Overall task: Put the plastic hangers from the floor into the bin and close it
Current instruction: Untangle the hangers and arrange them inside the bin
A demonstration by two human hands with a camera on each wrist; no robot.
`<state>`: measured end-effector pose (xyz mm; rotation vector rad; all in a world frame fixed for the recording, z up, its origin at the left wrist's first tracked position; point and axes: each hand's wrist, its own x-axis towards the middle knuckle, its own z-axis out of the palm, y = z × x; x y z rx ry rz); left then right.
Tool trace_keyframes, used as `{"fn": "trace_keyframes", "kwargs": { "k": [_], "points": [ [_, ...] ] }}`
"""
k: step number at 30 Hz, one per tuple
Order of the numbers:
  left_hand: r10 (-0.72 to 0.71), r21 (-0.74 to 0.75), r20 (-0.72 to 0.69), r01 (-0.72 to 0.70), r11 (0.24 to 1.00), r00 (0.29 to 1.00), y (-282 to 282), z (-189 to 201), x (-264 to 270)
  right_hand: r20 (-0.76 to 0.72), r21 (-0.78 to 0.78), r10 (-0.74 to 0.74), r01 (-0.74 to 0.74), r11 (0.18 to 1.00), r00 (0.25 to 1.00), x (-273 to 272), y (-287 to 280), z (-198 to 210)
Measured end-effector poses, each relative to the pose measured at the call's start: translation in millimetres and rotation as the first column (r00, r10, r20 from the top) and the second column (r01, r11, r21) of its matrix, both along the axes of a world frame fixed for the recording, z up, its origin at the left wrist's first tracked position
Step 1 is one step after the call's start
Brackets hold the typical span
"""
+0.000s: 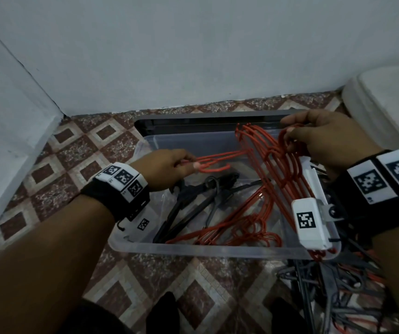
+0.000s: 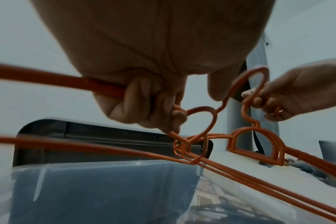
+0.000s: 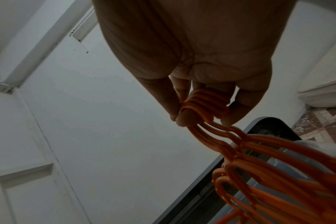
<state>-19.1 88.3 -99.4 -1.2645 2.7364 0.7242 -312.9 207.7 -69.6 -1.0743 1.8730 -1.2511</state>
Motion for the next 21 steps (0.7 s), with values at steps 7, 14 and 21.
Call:
{"fn": "trace_keyframes", "kwargs": {
  "k": [7, 14, 21],
  "points": [
    [-0.129, -0.336, 0.029, 0.131, 0.933, 0.991, -8, 6, 12, 0.025, -0.024, 0.022, -0.022, 0.999, 0.999, -1, 3, 6],
    [-0.263, -0.499, -0.004, 0.226, 0.837, 0.965, -4, 24, 8, 0.124, -0.047, 0.044, -0.039, 0.998, 0.991, 8, 6, 11],
    [-0.446, -0.455, -0.035, 0.384, 0.804, 0.894, 19, 14, -19, 0.048, 0.030, 0.318, -0.319, 0.947, 0.947, 30, 7, 14]
  ]
}}
